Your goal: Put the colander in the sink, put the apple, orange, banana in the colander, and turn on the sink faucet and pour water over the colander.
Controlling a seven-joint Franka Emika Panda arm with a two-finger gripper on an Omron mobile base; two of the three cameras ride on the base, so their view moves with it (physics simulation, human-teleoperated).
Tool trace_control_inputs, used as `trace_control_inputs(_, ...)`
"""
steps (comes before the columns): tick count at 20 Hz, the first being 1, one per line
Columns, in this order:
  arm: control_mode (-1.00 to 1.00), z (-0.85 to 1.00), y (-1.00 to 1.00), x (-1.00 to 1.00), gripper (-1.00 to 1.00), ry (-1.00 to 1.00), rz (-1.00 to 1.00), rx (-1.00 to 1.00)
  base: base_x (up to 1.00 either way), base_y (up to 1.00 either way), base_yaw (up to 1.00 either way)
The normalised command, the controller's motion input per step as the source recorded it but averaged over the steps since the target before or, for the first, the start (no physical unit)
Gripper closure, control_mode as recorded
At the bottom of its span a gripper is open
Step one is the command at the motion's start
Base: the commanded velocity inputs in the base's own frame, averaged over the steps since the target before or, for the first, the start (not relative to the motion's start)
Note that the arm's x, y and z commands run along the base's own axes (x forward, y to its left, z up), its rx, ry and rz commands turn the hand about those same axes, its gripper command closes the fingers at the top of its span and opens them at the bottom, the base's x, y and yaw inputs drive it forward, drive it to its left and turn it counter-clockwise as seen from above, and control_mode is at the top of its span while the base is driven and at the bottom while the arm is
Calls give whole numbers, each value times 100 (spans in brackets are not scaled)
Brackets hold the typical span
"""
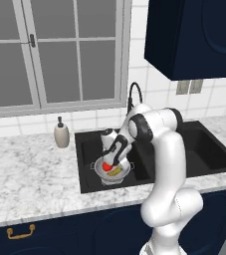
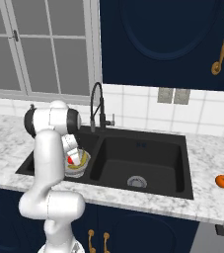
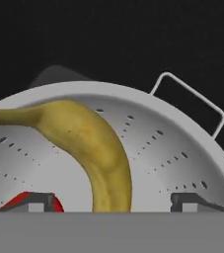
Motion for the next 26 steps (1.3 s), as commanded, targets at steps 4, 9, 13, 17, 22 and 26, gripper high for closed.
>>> trace_control_inputs(4, -100, 91, 0, -66, -100, -13, 0, 0, 0, 0, 0)
trace_control_inputs(9, -100, 100, 0, -92, -100, -19, 0, 2, 0, 0, 0)
trace_control_inputs(13, -100, 100, 0, -94, -100, -18, 2, 4, 0, 0, 0)
trace_control_inputs(17, -100, 100, 0, -35, -100, -5, 6, 14, 0, 0, 0)
trace_control_inputs(22, -100, 100, 0, 0, -100, 3, 10, 17, 0, 0, 0)
trace_control_inputs(26, -100, 100, 0, -1, -100, 15, 10, 2, 0, 0, 0)
